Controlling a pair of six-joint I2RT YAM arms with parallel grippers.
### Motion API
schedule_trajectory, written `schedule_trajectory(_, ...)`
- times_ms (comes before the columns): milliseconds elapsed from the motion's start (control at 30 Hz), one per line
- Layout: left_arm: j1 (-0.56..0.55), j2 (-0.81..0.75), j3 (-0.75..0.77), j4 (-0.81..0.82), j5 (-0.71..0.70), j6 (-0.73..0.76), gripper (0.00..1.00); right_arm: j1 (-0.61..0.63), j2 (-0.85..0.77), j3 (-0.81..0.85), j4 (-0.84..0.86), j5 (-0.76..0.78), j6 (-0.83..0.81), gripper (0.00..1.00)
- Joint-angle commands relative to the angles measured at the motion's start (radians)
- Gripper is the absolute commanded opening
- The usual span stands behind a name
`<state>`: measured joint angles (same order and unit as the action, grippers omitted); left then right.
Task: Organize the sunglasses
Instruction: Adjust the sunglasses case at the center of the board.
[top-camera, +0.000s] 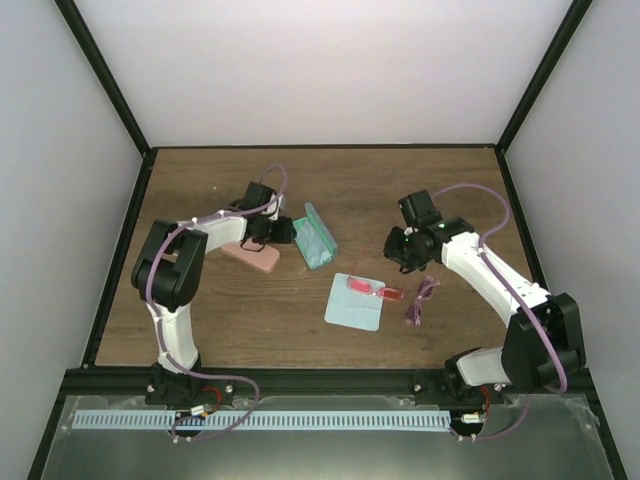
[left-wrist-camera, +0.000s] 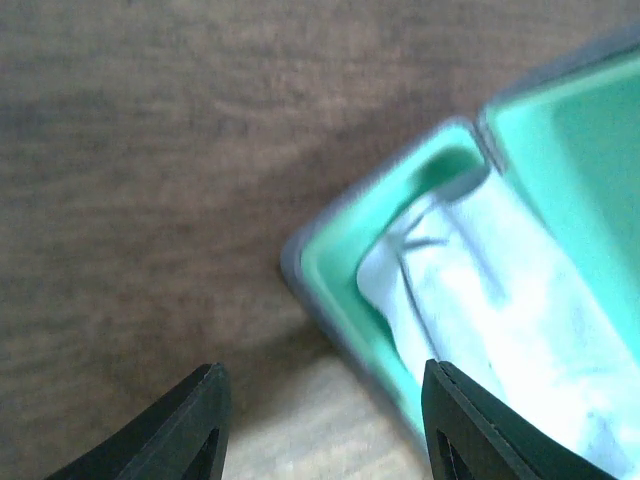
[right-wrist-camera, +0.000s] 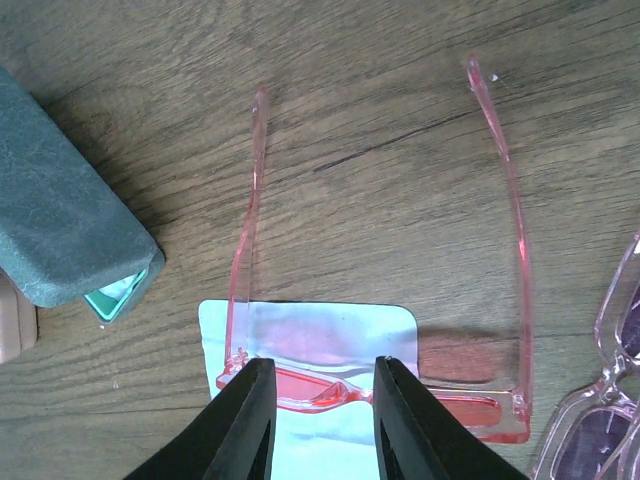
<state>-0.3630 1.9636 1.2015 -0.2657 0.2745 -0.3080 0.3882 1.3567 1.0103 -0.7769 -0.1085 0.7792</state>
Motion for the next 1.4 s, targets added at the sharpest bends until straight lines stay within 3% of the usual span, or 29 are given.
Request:
schedule_trajectory(0, -0.019, -0.027, -0.125, -0.052, 0.007, -0.021, 0.55, 0.007, -0.005, -0.001, 0.022, -0.015, -0.012, 0.28)
schedule_trajectory(200, -0.026, -0.136, -0.26, 0.021, 0.002, -0.05, 0.56, 0.006, -0.019, -0.031, 0.03, -0.028, -0.017, 0.28)
schedule_trajectory(300, 0.002, -0.155, -0.222, 0.015, -0.009, -0.014, 0.67, 0.006, -0.031, -0.048, 0.034, -0.039, -0.017, 0.29)
schedule_trajectory(367, 0.016, -0.122, -0.141, -0.03, -0.036, 0.026, 0.68, 0.006, -0.039, -0.056, 0.033, -0.042, -0.017, 0.3)
schedule_trajectory(533, 0.022, 0.021, 0.06, -0.127, -0.113, 0.065, 0.52, 0.007, -0.046, -0.056, 0.019, -0.035, -0.023, 0.3)
schedule_trajectory(600, 0.025, 0.057, 0.108, -0.13, -0.129, 0.035, 0.38, 0.007, -0.045, -0.05, 0.01, -0.033, -0.02, 0.3)
schedule_trajectory(700, 0.027, 0.102, 0.158, -0.121, -0.11, -0.004, 0.29, 0.006, -0.051, -0.048, 0.005, -0.033, -0.014, 0.3)
schedule_trajectory(833, 0.026, 0.17, 0.236, -0.151, -0.083, -0.022, 0.07, 0.006, -0.057, -0.057, 0.001, -0.034, -0.009, 0.3)
schedule_trajectory(1067, 0.026, 0.216, 0.308, -0.173, -0.097, 0.002, 0.04, 0.007, -0.056, -0.058, -0.01, -0.031, -0.005, 0.3)
schedule_trajectory(1233, 0.019, 0.246, 0.33, -0.157, 0.127, 0.071, 0.04, 0.007, -0.06, -0.064, -0.012, -0.034, -0.006, 0.3)
schedule_trajectory(1367, 0.0, 0.206, 0.263, -0.132, 0.155, 0.094, 0.04, 0.006, -0.058, -0.064, -0.013, -0.033, -0.009, 0.3)
